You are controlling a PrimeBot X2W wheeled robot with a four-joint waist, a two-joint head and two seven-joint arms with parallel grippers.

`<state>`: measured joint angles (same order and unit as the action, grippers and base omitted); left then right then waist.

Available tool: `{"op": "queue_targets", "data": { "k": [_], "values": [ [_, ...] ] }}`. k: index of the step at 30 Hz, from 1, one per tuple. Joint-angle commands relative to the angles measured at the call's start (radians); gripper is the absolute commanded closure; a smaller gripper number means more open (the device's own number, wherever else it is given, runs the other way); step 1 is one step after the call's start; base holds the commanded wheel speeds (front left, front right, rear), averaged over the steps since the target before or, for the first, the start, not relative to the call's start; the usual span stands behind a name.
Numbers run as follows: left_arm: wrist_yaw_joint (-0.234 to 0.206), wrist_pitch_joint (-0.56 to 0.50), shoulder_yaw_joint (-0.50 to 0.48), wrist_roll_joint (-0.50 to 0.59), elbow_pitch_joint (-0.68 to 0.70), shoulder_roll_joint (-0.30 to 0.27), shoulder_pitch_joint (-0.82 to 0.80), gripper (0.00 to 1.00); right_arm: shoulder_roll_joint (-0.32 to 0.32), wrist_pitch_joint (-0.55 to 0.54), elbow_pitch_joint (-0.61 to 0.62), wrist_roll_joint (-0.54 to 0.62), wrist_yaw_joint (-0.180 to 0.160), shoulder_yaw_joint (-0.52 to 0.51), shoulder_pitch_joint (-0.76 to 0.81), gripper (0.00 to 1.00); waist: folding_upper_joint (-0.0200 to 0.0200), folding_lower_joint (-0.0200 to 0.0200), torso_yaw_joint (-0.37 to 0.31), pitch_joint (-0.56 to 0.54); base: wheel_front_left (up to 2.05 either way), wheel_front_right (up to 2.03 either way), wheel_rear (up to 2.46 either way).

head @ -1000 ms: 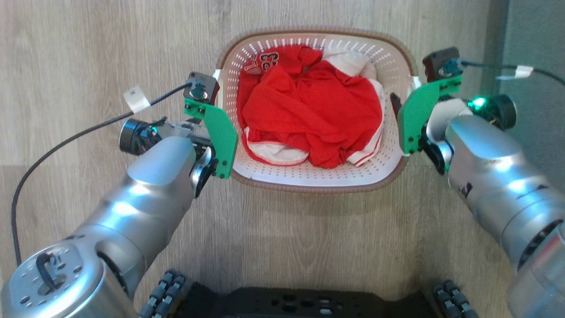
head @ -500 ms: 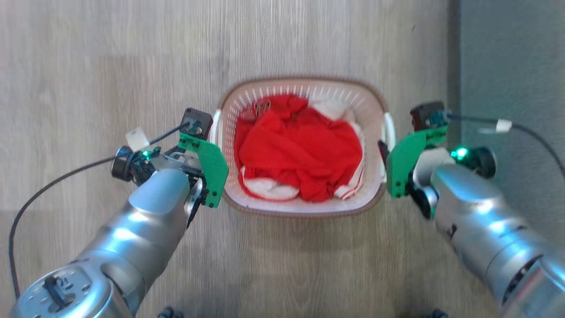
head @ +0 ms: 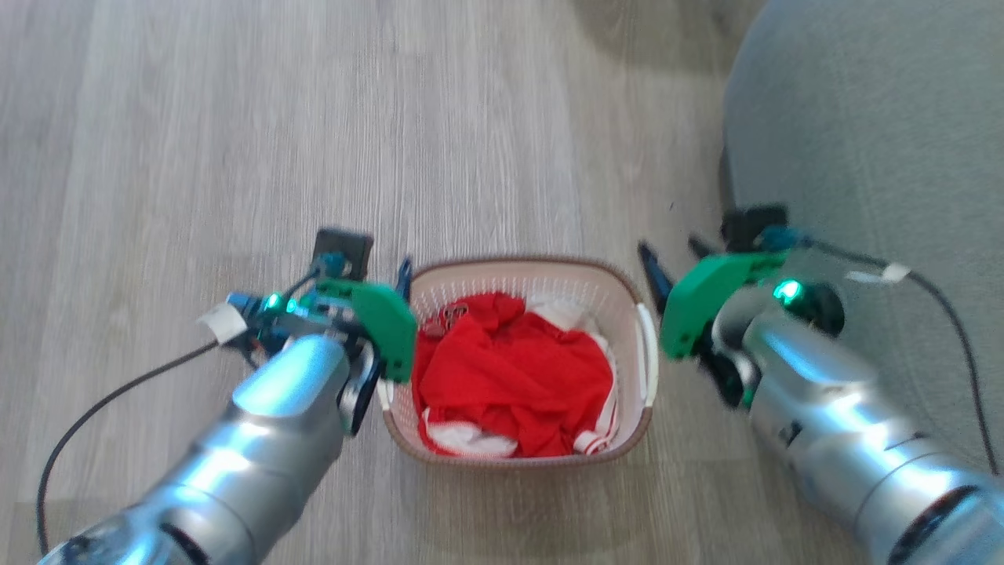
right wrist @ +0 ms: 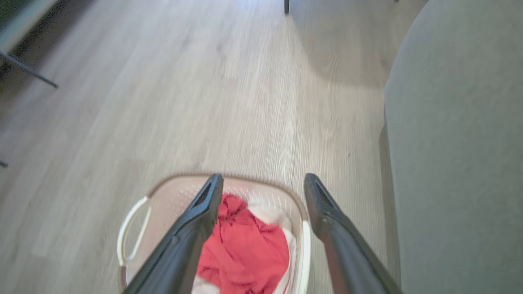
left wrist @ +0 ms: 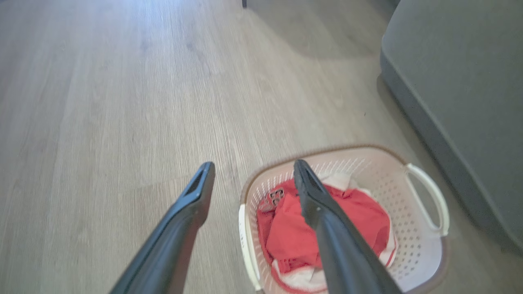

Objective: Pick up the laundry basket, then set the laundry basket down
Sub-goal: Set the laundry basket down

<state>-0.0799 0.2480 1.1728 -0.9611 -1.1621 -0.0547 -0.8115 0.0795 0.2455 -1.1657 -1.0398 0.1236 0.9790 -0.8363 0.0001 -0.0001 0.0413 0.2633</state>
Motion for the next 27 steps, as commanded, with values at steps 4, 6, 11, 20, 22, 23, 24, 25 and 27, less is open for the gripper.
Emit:
{"op": "queue_targets", "data": {
  "k": [4, 6, 11, 20, 22, 23, 24, 25, 27],
  "values": [
    [-0.076, 0.013, -0.190, 0.143, 0.258, -0.096, 0.034, 0.00, 0.055, 0.016, 0.169, 0.172, 0.007, -0.233, 0.040, 0.00, -0.0001, 0.0001, -0.025, -0.094, 0.00, 0.00, 0.00],
    [-0.097, 0.013, -0.274, 0.206, 0.361, -0.118, 0.087, 0.00, 0.062, 0.016, 0.248, 0.266, 0.007, -0.343, 0.090, 0.00, -0.0001, 0.0001, -0.027, -0.115, 0.00, 0.00, 0.00],
    [-0.122, 0.014, -0.471, 0.366, 0.589, -0.140, 0.227, 0.00, 0.038, 0.016, 0.463, 0.495, 0.007, -0.588, 0.244, 0.00, -0.0001, 0.0001, -0.030, -0.154, 0.00, 0.00, 0.00],
    [-0.087, 0.014, -0.728, 0.615, 0.903, -0.083, 0.423, 0.00, -0.017, 0.016, 0.789, 0.708, 0.007, -0.780, 0.439, 0.00, -0.0001, 0.0001, -0.017, -0.173, 0.00, 0.00, 0.00],
    [-0.073, 0.014, -0.778, 0.652, 0.965, -0.060, 0.463, 0.00, -0.021, 0.016, 0.857, 0.739, 0.007, -0.799, 0.467, 0.00, -0.0001, 0.0001, -0.014, -0.174, 0.00, 0.00, 0.00],
    [-0.063, 0.014, -0.801, 0.669, 0.994, -0.050, 0.483, 0.00, -0.022, 0.016, 0.891, 0.753, 0.007, -0.807, 0.483, 0.00, -0.0001, 0.0001, -0.012, -0.175, 0.00, 0.00, 0.00],
    [-0.054, 0.014, -0.821, 0.688, 1.021, -0.041, 0.502, 0.00, -0.024, 0.016, 0.924, 0.768, 0.007, -0.814, 0.500, 0.00, -0.0001, 0.0001, -0.010, -0.177, 0.00, 0.00, 0.00],
    [-0.046, 0.014, -0.841, 0.706, 1.048, -0.033, 0.521, 0.00, -0.025, 0.016, 0.956, 0.785, 0.007, -0.818, 0.518, 0.00, -0.0001, 0.0001, -0.008, -0.178, 0.00, 0.00, 0.00],
    [-0.034, 0.014, -0.880, 0.733, 1.104, -0.018, 0.555, 0.00, -0.026, 0.016, 1.016, 0.810, 0.007, -0.831, 0.558, 0.00, -0.0001, 0.0001, -0.005, -0.179, 0.00, 0.00, 0.00]
  ]
}}
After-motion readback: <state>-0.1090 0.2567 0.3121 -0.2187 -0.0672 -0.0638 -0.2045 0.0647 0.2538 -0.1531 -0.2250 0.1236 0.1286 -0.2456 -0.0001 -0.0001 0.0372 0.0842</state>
